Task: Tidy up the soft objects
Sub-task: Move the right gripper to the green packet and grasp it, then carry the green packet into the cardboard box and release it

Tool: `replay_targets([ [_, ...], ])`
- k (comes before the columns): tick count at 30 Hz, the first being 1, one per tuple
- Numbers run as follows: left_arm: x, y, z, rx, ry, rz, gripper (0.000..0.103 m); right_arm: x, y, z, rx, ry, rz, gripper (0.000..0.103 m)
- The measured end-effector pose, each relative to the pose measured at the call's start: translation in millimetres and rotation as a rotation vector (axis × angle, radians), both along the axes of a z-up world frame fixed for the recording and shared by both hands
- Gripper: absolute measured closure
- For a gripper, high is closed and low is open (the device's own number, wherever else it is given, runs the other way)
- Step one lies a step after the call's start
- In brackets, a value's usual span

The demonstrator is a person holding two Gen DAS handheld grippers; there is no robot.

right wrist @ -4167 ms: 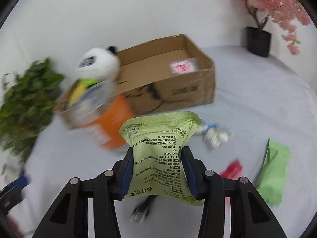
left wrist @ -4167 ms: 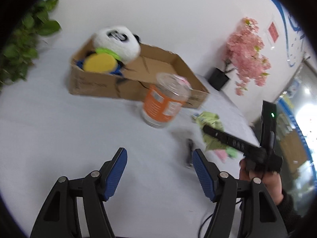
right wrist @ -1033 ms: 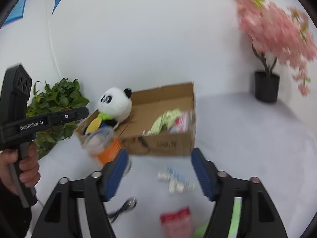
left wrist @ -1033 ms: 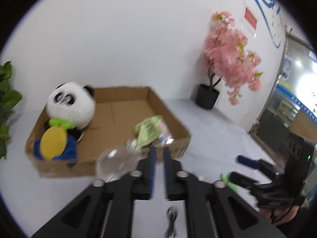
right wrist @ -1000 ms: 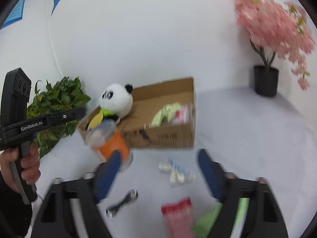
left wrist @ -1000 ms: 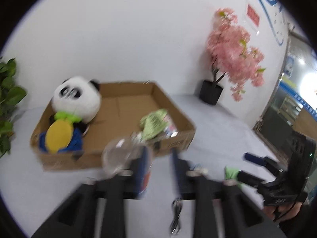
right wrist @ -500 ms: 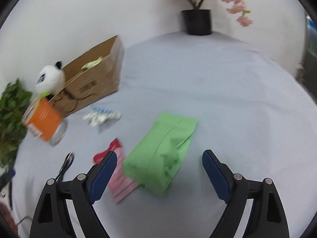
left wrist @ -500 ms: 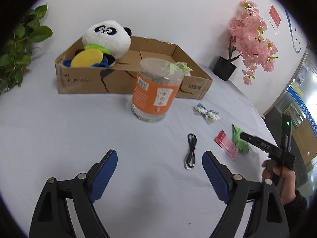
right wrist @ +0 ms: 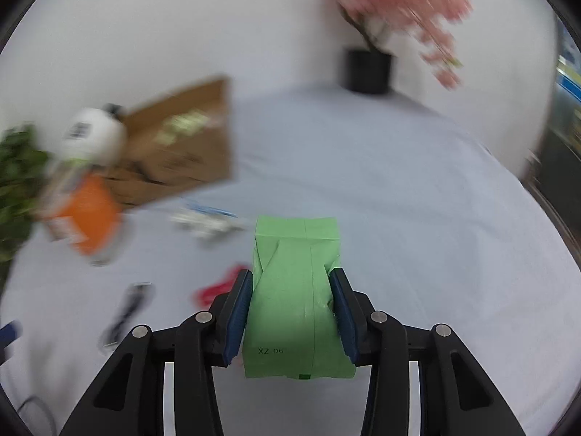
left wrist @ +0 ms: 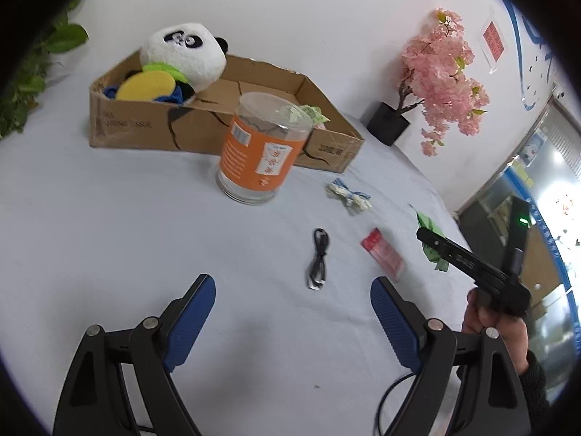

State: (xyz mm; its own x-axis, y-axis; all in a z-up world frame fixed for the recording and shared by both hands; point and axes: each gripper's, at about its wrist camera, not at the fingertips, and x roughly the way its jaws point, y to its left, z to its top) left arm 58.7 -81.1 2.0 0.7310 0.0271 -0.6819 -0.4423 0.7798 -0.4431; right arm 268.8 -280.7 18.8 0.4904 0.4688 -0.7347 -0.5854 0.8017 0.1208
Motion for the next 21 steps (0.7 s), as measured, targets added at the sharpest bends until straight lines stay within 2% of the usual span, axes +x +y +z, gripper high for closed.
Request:
replay_targets([
  [2,3,1,-4,-0.074,-0.027,-0.033,0.016,-29,-4,18,0.052,-0.005,0.093,0.061],
  [3,5,2,-9,-0.132,-0.042,-0.055,0.016,-44,-2,20,0.073,0.021,0.151,0.061],
  [7,18,-4,-30,-0.281,-0.031,-0.140,0.017,-99,12,1,0.035,0.092,0.320,0.059],
  [10,21,-10,-49,-0.358,0.011,-0.158,0.018,-130,22,-17,-0.026,0.102,0.409,0.044],
  [13,23,-15,-60,-0.387,0.033,-0.175,0.018,-158,17,-22,-0.031,0.075,0.483,0.032],
  [16,30,-20,-68,-0.405,0.047,-0.180,0.021,-176,10,-22,-0.050,0.060,0.534,0.032],
  [19,40,-23,-68,-0.409,0.051,-0.195,0.025,-180,9,-25,-0.064,0.068,0.516,0.034],
  [21,51,-26,-70,-0.408,0.071,-0.215,0.035,-170,12,-25,-0.074,0.080,0.503,0.038],
])
